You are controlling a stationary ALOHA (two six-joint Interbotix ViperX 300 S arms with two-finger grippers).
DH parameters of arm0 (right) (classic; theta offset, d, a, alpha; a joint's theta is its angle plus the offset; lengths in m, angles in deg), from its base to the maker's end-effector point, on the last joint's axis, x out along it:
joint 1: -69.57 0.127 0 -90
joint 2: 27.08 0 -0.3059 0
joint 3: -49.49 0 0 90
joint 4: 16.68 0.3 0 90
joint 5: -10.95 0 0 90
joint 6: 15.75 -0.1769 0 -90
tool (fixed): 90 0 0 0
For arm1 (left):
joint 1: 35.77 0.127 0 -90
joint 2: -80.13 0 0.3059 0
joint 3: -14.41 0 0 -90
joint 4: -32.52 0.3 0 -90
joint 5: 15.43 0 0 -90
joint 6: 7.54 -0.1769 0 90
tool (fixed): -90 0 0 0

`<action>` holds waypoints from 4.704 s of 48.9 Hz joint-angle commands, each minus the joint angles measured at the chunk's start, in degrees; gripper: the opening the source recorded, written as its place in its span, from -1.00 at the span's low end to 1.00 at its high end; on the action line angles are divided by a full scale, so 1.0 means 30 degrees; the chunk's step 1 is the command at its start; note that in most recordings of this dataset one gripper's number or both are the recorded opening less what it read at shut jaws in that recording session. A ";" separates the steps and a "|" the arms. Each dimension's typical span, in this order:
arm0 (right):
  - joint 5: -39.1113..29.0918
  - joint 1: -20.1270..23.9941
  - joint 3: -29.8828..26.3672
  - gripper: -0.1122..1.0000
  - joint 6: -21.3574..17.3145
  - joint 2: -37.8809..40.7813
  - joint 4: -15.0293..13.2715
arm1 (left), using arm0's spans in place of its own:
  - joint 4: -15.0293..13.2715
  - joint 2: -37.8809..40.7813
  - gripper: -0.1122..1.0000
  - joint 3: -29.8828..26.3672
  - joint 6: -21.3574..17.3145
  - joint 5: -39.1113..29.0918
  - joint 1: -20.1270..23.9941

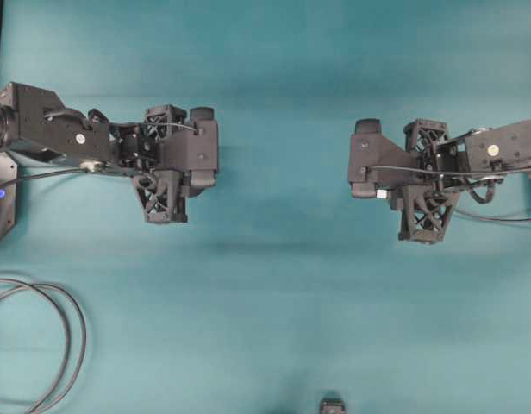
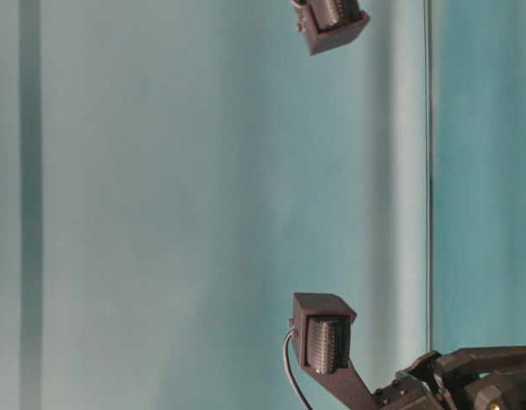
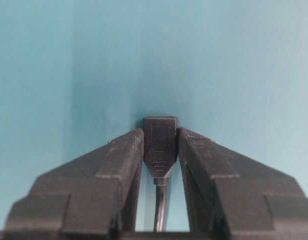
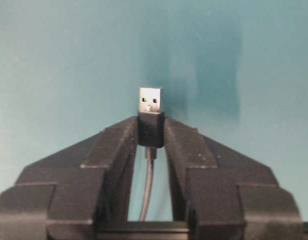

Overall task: Insert the USB using both arms.
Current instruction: 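Tighten both grippers on the connectors and begin lifting, then lift both connectors and rotate them to face each other mid-air, then align the right gripper's plug with the left gripper's socket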

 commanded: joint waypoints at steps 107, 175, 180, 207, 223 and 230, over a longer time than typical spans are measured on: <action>-1.3330 0.7090 -0.1289 -0.42 -0.7646 -0.3281 -2.6484 | -2.7246 0.0557 -0.36 -0.5449 -1.5205 -2.1416 0.7822; -1.1982 0.6973 -0.4248 -0.41 -0.6709 0.1025 -2.8154 | -2.8125 0.3809 -0.36 -0.9170 -1.3682 -2.1768 0.7969; -1.1748 0.6914 -0.4307 -0.42 -0.6680 0.1025 -2.8154 | -2.8096 0.3809 -0.36 -0.9199 -1.3711 -2.1592 0.7910; -1.0869 0.6533 -0.4775 -0.42 -0.6445 0.1348 -2.8184 | -2.8037 0.4102 -0.36 -0.9199 -1.3477 -2.1650 0.7559; -1.0518 0.6563 -0.5566 -0.42 -0.6182 0.2168 -2.8184 | -2.8008 0.4102 -0.36 -0.9199 -1.3477 -2.1680 0.7559; -1.0547 0.6563 -0.5625 -0.42 -0.6182 0.2168 -2.8184 | -2.7979 0.4102 -0.36 -0.9229 -1.3506 -2.1680 0.7559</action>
